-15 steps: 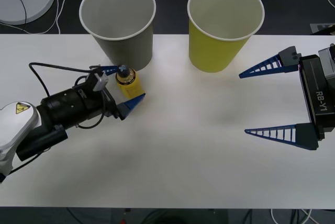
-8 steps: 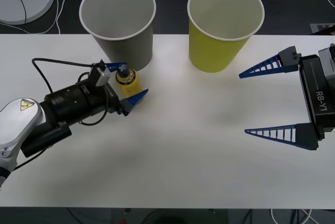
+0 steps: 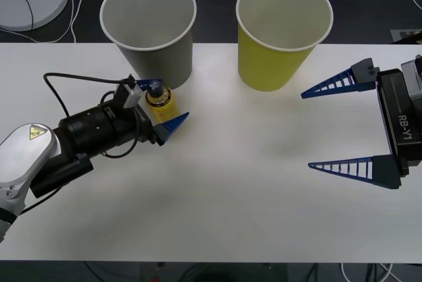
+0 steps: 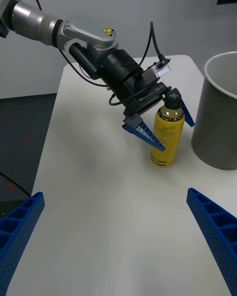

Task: Put the can into the green bin and the plastic bottle into the gray bin

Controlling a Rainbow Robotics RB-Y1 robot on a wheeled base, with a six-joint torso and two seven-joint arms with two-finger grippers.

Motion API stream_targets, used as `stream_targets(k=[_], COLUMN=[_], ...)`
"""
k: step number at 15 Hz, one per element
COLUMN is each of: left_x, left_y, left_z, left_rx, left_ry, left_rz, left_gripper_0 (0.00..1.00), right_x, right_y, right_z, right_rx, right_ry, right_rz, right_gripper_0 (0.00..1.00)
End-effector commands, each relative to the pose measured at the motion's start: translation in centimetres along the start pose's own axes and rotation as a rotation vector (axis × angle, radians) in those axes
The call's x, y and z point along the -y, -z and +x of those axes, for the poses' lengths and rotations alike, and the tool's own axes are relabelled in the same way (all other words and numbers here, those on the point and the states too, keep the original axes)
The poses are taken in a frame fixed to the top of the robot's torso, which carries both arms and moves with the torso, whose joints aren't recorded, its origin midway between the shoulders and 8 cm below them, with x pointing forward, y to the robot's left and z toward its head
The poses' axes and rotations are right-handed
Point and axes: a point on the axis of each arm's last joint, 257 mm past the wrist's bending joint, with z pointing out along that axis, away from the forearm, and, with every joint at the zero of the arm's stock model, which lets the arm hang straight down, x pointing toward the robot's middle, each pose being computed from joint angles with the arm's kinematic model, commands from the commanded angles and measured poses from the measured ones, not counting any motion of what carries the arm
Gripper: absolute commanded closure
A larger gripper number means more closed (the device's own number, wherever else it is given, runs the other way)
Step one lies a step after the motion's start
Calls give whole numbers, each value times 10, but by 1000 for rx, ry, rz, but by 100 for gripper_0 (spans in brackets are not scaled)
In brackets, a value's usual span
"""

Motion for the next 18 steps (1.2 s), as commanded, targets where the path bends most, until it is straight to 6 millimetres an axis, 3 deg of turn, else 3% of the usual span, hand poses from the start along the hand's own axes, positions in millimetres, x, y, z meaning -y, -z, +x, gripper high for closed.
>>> stream_targets(k=[1,3,11,18], left_x=[0,1,2,2], left_y=[0,0,0,2], left_z=[1,1,0,-14], left_rx=[-3,-3,-1,12], left_ry=[-7,-12,-3,-4], left_rz=[2,5,9,17], left_gripper_0=[76,100,100,100], right_x=[0,0,0,0], right_y=[0,0,0,0], right_z=[0,0,0,0], right_rx=[0,0,0,0], right_ry=[0,0,0,0], right_rz=[0,0,0,0], right_gripper_0=[0,0,0,0])
